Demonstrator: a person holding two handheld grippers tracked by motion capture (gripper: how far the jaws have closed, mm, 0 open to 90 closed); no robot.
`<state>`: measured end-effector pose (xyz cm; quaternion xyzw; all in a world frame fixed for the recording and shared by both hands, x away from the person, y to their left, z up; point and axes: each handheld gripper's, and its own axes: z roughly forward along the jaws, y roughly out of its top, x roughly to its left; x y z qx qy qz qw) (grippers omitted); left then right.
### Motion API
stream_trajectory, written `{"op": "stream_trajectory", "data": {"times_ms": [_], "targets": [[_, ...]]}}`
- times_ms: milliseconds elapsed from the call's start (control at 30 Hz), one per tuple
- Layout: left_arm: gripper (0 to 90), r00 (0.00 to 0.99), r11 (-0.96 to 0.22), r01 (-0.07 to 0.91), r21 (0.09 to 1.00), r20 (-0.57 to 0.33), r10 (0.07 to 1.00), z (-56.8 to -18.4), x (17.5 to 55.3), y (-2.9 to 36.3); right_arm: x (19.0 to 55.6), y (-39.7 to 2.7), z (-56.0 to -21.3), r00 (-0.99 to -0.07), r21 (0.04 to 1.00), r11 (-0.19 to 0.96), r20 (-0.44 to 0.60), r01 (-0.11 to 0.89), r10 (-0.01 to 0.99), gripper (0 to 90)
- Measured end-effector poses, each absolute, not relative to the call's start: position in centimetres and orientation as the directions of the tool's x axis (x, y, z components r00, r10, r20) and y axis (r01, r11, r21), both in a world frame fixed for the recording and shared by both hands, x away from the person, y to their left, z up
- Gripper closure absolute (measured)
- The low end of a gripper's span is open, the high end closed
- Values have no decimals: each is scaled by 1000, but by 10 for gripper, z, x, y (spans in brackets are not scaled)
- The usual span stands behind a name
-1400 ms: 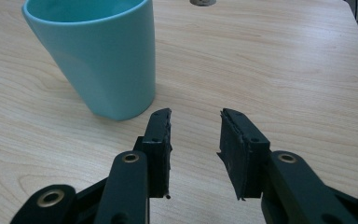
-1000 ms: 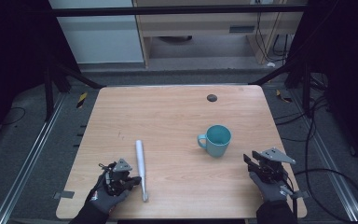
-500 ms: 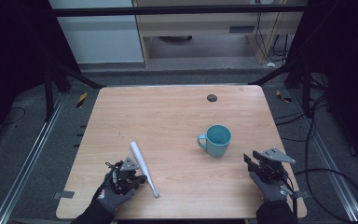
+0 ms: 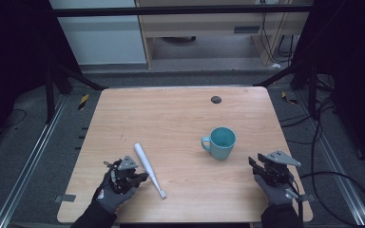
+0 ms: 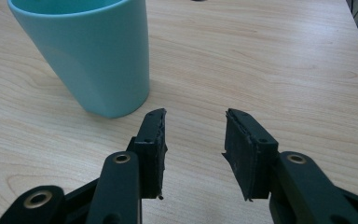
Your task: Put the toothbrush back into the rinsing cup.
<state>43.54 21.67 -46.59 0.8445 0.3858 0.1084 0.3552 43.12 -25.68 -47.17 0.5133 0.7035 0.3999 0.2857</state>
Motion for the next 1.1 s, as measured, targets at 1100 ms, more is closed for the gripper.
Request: {"op": "stream_trajectory", "data": {"times_ms": [1100], "targets": [[898,589,-449,582,678,29,808,-469,544,230,432,-257,-474,-298,853,161,-7,497,955,563]]}}
